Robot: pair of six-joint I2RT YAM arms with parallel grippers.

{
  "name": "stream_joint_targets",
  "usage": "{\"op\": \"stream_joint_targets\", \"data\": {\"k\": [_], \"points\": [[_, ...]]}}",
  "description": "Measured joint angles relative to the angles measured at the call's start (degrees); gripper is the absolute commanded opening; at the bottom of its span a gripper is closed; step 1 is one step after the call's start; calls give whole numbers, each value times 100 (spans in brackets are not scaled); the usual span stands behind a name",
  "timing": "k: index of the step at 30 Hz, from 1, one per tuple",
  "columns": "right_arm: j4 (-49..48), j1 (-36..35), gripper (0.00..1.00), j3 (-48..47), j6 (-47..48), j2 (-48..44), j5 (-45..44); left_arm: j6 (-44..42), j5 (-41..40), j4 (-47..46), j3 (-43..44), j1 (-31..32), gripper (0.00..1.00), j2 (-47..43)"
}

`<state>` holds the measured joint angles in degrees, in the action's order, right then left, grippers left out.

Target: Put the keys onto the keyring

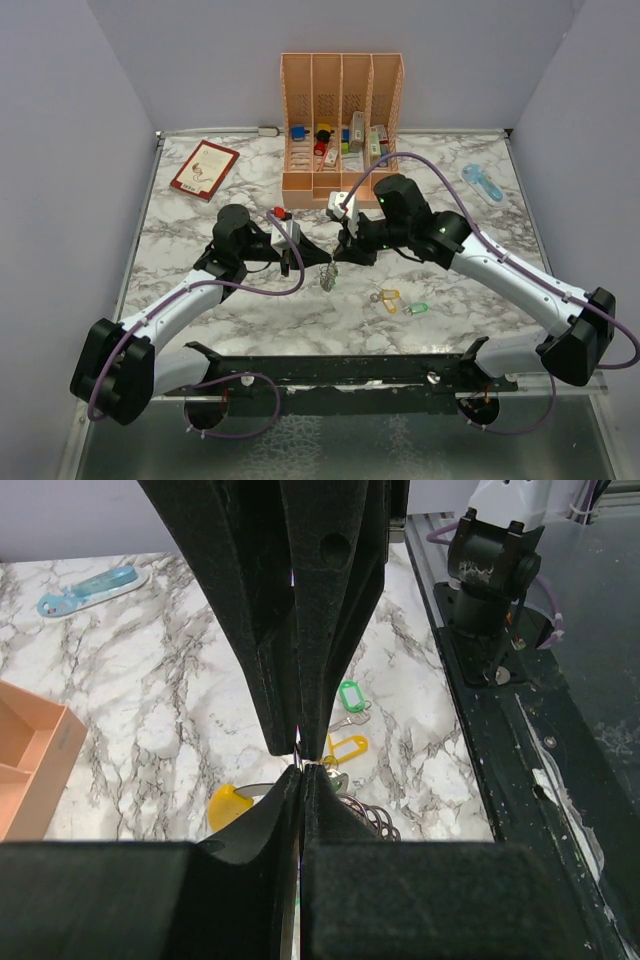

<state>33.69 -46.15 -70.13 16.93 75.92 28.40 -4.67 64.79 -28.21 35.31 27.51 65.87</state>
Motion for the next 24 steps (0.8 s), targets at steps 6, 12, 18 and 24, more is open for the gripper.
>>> {"op": "stream_joint_targets", "data": {"k": [6, 12, 18, 24], "points": [[68, 0, 15, -24, 92, 81, 2, 0, 15, 2, 0, 0, 0, 26], [133, 0, 12, -72, 140, 133, 2, 0, 26, 0, 0, 0, 0, 28], [201, 0, 2, -103, 149, 153, 4, 0, 31, 4, 4, 0, 0, 31], [332, -2, 1, -201, 157, 260, 24, 2, 20, 22, 4, -2, 0, 59]]}}
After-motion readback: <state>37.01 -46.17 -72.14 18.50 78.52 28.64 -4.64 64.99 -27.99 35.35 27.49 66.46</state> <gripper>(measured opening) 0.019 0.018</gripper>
